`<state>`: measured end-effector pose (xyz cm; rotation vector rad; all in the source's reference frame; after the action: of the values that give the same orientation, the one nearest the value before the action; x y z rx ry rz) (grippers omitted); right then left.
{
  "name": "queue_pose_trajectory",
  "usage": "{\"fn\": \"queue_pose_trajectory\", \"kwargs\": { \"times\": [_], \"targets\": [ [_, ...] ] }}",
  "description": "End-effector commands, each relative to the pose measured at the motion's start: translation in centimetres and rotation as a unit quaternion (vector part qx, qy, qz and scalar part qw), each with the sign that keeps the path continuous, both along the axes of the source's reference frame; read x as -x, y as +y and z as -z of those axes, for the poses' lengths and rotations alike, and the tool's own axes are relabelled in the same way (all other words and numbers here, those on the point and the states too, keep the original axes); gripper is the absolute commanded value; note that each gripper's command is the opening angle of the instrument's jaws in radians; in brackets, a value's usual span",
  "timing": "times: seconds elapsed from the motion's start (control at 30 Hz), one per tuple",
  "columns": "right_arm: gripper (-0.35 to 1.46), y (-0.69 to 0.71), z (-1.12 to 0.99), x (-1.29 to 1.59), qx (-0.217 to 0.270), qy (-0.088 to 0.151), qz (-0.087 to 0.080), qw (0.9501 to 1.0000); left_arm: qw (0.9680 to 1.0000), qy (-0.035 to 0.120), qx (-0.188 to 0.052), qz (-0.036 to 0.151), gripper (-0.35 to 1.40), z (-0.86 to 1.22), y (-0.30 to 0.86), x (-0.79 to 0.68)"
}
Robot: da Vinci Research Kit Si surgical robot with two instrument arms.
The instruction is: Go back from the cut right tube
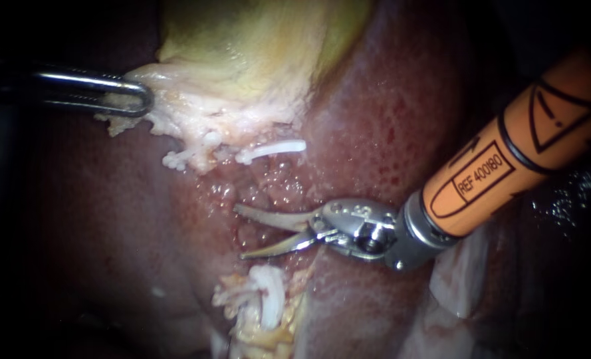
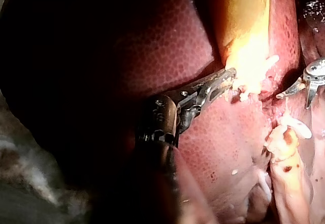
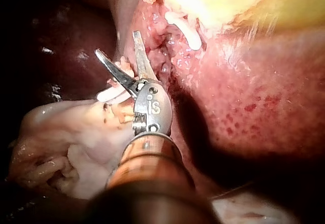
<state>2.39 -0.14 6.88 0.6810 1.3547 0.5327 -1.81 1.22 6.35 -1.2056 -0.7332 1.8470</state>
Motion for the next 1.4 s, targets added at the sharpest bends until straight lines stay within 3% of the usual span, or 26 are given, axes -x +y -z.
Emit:
{"fn": "queue_pose_trajectory", "kwargs": {
  "times": [0.03,0.1,0.17,0.33,0.4,0.47,0.6,0.7,0.83,1.07,1.4],
  "targets": [
    [1.31,-0.01,0.00,0.05,0.019,-0.008,-0.015,0.9997,1.0000,0.000,0.000,0.000,-0.35,0.00,0.00,0.00],
    [1.36,-0.02,0.00,0.10,0.061,-0.030,-0.028,0.9973,1.0000,0.000,0.000,0.000,-0.35,-0.01,0.00,0.00],
    [1.43,-0.03,0.01,0.17,0.095,-0.064,-0.028,0.9930,1.0000,0.000,0.000,0.000,-0.35,-0.01,0.00,0.00],
    [1.43,-0.06,0.04,0.50,0.167,-0.131,0.012,0.9771,1.0000,0.000,0.001,0.000,-0.35,-0.02,-0.01,0.00],
    [1.43,-0.05,0.08,0.69,0.195,-0.156,0.023,0.9681,1.0000,0.000,0.001,0.000,-0.35,-0.02,-0.01,0.00],
    [1.43,0.00,0.14,0.90,0.213,-0.172,0.026,0.9615,1.0000,0.000,0.001,0.000,-0.35,-0.02,-0.01,-0.01],
    [1.43,0.20,0.29,1.27,0.227,-0.192,0.019,0.9547,1.0000,0.000,0.001,0.000,-0.35,-0.02,-0.01,-0.01],
    [1.43,0.35,0.41,1.51,0.225,-0.207,0.009,0.9521,1.0000,0.000,0.001,0.000,-0.35,-0.02,-0.01,-0.01],
    [1.43,0.47,0.50,1.69,0.229,-0.215,0.009,0.9492,1.0000,0.001,0.001,0.000,-0.35,-0.04,-0.02,0.01],
    [1.43,0.45,0.49,1.74,0.234,-0.215,0.016,0.9480,1.0000,0.001,0.005,0.000,-0.35,-0.17,-0.15,0.15],
    [1.43,0.45,0.49,1.76,0.234,-0.213,0.017,0.9484,0.9998,0.000,0.006,-0.018,-0.35,-0.54,-0.38,0.50]
  ]
}}
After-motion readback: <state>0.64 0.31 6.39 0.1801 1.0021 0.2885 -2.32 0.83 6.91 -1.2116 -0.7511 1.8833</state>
